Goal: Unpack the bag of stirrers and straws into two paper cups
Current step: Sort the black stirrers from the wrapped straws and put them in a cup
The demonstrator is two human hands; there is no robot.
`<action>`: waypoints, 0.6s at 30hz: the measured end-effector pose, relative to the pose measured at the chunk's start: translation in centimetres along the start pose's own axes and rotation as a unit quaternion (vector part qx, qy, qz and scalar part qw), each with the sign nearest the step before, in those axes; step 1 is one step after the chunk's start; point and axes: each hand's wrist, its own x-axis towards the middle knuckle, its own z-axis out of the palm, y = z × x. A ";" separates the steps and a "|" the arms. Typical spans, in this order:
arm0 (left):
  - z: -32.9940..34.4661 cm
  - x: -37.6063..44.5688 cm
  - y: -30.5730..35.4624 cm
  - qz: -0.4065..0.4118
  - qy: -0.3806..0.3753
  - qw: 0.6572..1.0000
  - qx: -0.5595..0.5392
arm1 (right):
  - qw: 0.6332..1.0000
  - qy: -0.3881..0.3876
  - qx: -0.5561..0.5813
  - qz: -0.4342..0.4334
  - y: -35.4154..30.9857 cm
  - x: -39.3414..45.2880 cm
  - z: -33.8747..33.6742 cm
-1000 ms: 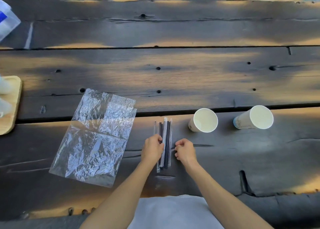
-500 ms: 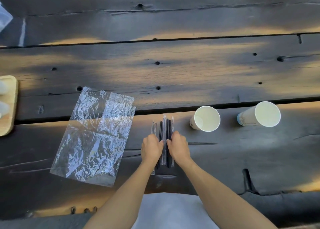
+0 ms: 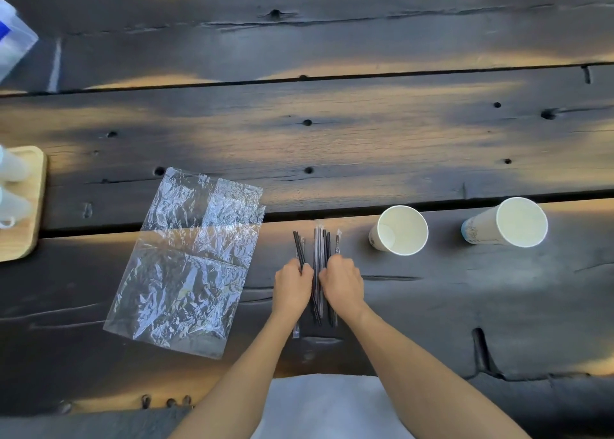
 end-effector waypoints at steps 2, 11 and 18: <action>-0.4 -0.2 -0.1 -0.005 0.000 1.000 -0.029 | 1.000 -0.007 0.000 0.002 0.1 0.1 -0.2; -0.5 -0.9 -0.5 -0.034 -0.040 0.981 -0.187 | 0.999 -0.040 0.001 -0.005 0.8 -0.3 -1.2; -1.6 -1.7 0.3 -0.049 -0.103 0.967 -0.228 | 0.959 -0.128 0.246 -0.052 0.3 -0.7 -3.5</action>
